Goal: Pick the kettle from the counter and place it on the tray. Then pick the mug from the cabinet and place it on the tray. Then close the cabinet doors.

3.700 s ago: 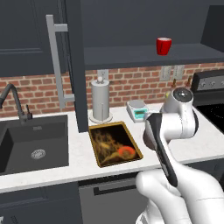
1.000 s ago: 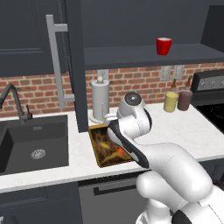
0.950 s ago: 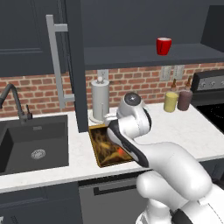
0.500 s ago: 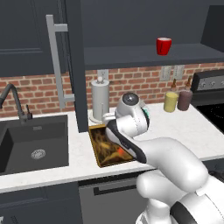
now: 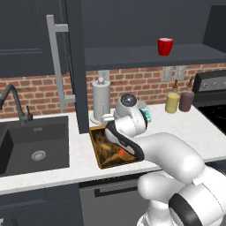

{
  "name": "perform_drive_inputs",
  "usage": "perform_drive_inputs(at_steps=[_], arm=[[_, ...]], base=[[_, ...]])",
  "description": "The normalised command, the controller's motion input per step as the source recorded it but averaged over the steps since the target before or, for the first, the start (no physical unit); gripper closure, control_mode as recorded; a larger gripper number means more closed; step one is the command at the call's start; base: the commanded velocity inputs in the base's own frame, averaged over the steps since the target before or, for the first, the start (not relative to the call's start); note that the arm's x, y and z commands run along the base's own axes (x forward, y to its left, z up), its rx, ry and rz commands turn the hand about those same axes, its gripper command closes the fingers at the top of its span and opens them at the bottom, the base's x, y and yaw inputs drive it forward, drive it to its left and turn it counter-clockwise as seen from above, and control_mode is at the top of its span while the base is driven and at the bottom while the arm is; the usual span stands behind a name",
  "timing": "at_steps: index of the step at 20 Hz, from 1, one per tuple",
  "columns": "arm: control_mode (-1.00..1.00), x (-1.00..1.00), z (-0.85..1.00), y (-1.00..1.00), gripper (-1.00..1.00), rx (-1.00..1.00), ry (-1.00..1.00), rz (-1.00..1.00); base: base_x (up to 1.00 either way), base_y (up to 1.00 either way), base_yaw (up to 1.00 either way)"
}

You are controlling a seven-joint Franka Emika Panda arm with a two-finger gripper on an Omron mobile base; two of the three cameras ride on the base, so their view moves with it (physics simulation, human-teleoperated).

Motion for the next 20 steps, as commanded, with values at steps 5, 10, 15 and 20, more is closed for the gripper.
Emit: perform_drive_inputs(at_steps=[5, 10, 15, 20], arm=[[-1.00, 0.09, -0.24, 0.00, 1.00, 0.00, 0.03, 0.00], [-1.00, 0.11, -0.27, 0.00, 1.00, 0.00, 0.01, 0.00], [-1.00, 0.21, -0.04, 0.00, 1.00, 0.00, 0.00, 0.00], [-1.00, 0.16, 0.00, 0.00, 1.00, 0.00, 0.00, 0.00]], base=[[0.00, 0.00, 0.00], [0.00, 0.00, 0.00], [0.00, 0.00, 0.00], [0.00, 0.00, 0.00]])
